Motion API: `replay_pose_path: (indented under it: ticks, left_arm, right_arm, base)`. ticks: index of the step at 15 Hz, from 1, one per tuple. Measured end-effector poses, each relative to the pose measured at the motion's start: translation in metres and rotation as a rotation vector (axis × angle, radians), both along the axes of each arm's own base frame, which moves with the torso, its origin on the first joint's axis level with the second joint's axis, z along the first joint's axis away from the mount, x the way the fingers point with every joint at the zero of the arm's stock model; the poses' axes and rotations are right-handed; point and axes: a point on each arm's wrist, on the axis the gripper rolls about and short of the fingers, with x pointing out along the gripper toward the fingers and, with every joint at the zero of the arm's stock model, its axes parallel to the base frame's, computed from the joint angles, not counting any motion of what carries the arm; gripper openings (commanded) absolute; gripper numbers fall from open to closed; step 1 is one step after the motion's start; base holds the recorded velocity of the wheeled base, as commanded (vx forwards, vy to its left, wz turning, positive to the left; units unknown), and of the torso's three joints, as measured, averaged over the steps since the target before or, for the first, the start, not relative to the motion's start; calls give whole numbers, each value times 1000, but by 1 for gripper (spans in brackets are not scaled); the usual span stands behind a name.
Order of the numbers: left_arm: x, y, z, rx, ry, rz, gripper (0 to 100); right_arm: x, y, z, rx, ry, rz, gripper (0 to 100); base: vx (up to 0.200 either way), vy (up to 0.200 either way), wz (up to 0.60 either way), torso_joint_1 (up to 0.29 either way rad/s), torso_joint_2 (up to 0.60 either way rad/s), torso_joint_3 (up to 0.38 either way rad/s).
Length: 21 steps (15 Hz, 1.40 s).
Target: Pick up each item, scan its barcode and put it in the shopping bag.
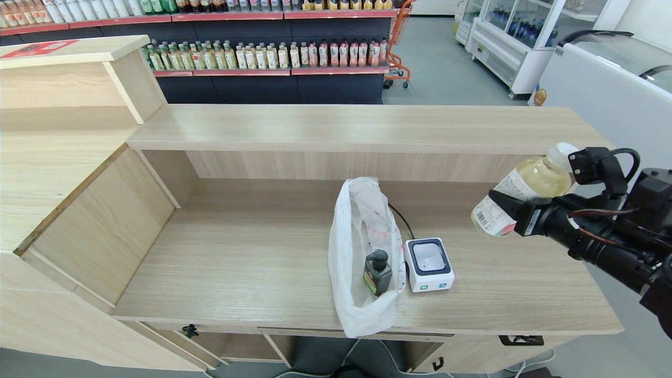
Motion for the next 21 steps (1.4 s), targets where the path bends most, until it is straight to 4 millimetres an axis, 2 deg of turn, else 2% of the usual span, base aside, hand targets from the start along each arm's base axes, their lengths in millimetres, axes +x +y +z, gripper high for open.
replay_pose_path:
  ticks: [3,7,10,16,21]
  left_arm:
    - [0,0,0,0,0,0,0]
    - [0,0,0,0,0,0,0]
    - [0,0,0,0,0,0,0]
    - [0,0,0,-1,0,0,0]
    - [0,0,0,0,0,0,0]
  right_arm:
    - [14,3,0,0,-3,1,0]
    - [46,8,-6,-2,-7,33,0]
    - [71,15,-20,-15,11,56,0]
    - [105,42,-55,-92,27,177,0]
    - [144,59,-85,-104,6,216,0]
  base:
    - [0,67,0,1,1,1]
    - [0,0,0,0,0,0]
    - [0,0,0,0,0,0]
    - [0,0,0,0,0,0]
    - [0,0,0,0,0,0]
